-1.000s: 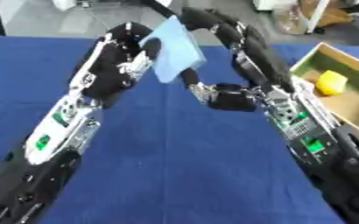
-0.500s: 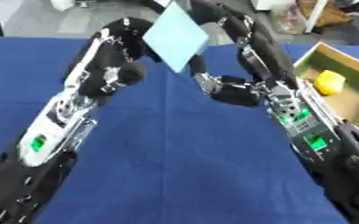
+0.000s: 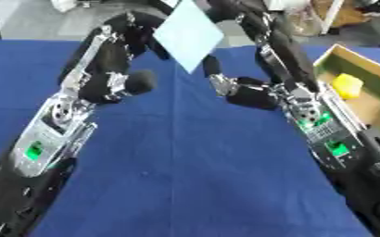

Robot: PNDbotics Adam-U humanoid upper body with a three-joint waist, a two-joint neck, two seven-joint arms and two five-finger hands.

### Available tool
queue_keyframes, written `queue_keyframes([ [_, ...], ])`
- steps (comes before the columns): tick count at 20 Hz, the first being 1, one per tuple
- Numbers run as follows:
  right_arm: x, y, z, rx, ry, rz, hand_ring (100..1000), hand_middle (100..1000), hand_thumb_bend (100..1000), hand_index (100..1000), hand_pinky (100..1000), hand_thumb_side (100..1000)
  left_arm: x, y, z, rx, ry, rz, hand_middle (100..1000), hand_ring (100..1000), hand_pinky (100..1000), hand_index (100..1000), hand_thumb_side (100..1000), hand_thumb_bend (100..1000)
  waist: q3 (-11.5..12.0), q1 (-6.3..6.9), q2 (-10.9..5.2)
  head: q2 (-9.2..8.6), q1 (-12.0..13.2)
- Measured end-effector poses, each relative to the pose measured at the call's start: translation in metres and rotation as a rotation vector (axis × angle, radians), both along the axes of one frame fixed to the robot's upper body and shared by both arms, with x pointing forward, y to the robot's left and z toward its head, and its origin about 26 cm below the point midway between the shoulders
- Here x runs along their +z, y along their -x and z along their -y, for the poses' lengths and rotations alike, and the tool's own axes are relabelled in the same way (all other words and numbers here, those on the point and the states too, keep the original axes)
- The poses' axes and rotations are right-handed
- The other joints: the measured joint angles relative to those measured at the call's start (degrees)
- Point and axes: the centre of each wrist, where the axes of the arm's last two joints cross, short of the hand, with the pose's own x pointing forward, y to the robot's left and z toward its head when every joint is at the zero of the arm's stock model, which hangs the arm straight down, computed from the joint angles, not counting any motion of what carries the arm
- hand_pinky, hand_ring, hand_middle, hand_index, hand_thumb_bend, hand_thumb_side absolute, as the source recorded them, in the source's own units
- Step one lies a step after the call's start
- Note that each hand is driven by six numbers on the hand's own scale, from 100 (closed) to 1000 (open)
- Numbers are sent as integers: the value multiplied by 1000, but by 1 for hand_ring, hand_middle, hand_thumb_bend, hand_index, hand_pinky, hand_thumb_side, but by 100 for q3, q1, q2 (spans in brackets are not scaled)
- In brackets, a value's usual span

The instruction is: Pick up the objects with one hand, pass them to the other hand, and then place them into the box on the other side of the table.

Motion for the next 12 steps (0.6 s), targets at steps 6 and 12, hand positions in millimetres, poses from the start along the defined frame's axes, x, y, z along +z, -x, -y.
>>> queue_keyframes([
  [6,2,1,1,4,-3,3,751,536,100,965,881,100,4,-1,-1,44,-35,40,756,734,743,696,467,1000,-12,0,0,0,-8],
  [12,4,3,1,11,-16,8,730,489,100,946,871,100,7,-2,-1,84,-69,75,755,736,744,692,469,1000,-25,0,0,-1,-24],
])
